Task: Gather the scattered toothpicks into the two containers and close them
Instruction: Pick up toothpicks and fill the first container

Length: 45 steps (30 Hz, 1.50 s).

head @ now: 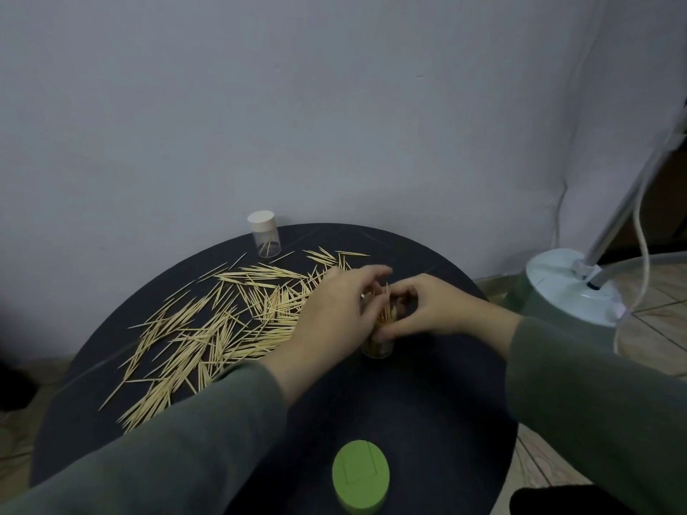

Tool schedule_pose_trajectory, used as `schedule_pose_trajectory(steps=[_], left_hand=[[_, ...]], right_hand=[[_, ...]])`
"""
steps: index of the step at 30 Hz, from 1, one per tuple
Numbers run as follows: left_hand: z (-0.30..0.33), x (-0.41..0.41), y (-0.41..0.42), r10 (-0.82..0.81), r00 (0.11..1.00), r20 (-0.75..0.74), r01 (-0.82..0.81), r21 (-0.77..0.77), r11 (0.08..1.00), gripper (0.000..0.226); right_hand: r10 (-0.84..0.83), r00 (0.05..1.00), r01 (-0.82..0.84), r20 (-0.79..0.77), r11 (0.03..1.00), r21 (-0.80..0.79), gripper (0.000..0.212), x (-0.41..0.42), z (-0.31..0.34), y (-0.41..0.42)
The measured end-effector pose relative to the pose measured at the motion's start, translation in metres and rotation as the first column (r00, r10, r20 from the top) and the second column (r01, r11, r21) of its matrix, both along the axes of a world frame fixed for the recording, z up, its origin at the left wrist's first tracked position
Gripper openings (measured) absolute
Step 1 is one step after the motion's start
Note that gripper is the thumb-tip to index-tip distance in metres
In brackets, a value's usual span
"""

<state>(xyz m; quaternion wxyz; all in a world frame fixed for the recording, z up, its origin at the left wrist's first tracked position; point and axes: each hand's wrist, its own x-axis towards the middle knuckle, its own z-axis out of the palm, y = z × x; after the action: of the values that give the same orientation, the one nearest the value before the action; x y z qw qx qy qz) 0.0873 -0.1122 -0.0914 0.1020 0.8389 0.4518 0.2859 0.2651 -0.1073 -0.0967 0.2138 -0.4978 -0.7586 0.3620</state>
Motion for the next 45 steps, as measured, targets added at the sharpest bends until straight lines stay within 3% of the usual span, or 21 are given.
schedule_pose_trajectory(steps=[5, 11, 15, 18, 20, 25, 31, 35, 39, 42, 45], left_hand=[[-0.006, -0.017, -0.01, -0.055, 0.961, -0.27, 0.13, 0.268, 0.955, 0.052], [-0.003, -0.038, -0.013, -0.221, 0.843, -0.49, 0.295, 0.079, 0.952, 0.069], [0.0, -0.039, -0.015, -0.077, 0.882, -0.465, 0.114, 0.052, 0.992, 0.074], [-0.003, -0.035, -0.017, -0.061, 0.825, -0.562, 0.116, 0.061, 0.991, 0.082], [-0.002, -0.033, -0.019, -0.093, 0.826, -0.557, 0.14, 0.043, 0.989, 0.079], [-0.003, -0.028, -0.017, -0.069, 0.88, -0.469, 0.118, 0.076, 0.99, 0.079], [-0.008, -0.023, -0.013, -0.116, 0.819, -0.563, 0.214, 0.111, 0.971, 0.079], [-0.01, -0.033, -0.011, -0.091, 0.862, -0.499, 0.192, 0.156, 0.969, 0.072], [-0.005, -0.04, -0.007, -0.1, 0.818, -0.566, 0.169, 0.071, 0.983, 0.077], [0.0, -0.044, -0.007, -0.082, 0.893, -0.443, 0.13, 0.08, 0.988, 0.075], [0.007, -0.051, 0.001, 0.05, 0.946, -0.319, -0.002, 0.15, 0.989, 0.063]], right_hand=[[0.0, 1.0, -0.001, 0.004, 1.0, 0.031, 0.023, 0.002, 0.001, 0.001], [0.054, 0.998, -0.054, -0.02, 0.998, 0.033, 0.05, 0.001, -0.001, 0.002], [0.035, 0.999, -0.036, 0.018, 0.999, 0.031, 0.037, 0.002, 0.001, 0.0], [0.033, 0.999, -0.034, 0.029, 0.999, 0.029, 0.048, 0.001, -0.001, 0.001], [0.049, 0.998, -0.049, 0.032, 0.998, 0.025, 0.053, 0.0, -0.001, 0.001], [0.014, 0.999, -0.016, 0.049, 0.999, 0.041, 0.024, 0.003, 0.001, 0.002], [0.039, 0.998, -0.04, 0.043, 0.999, 0.026, 0.02, 0.001, 0.004, 0.0], [0.029, 0.996, -0.031, 0.086, 0.999, 0.023, 0.032, 0.0, 0.004, 0.0], [0.044, 0.989, -0.05, 0.144, 0.998, 0.035, 0.061, -0.002, 0.004, 0.003], [0.038, 0.968, -0.06, 0.246, 0.995, 0.08, 0.075, -0.004, 0.009, 0.002], [-0.028, 0.944, -0.044, 0.329, 0.977, 0.209, 0.089, -0.014, 0.021, -0.002]])
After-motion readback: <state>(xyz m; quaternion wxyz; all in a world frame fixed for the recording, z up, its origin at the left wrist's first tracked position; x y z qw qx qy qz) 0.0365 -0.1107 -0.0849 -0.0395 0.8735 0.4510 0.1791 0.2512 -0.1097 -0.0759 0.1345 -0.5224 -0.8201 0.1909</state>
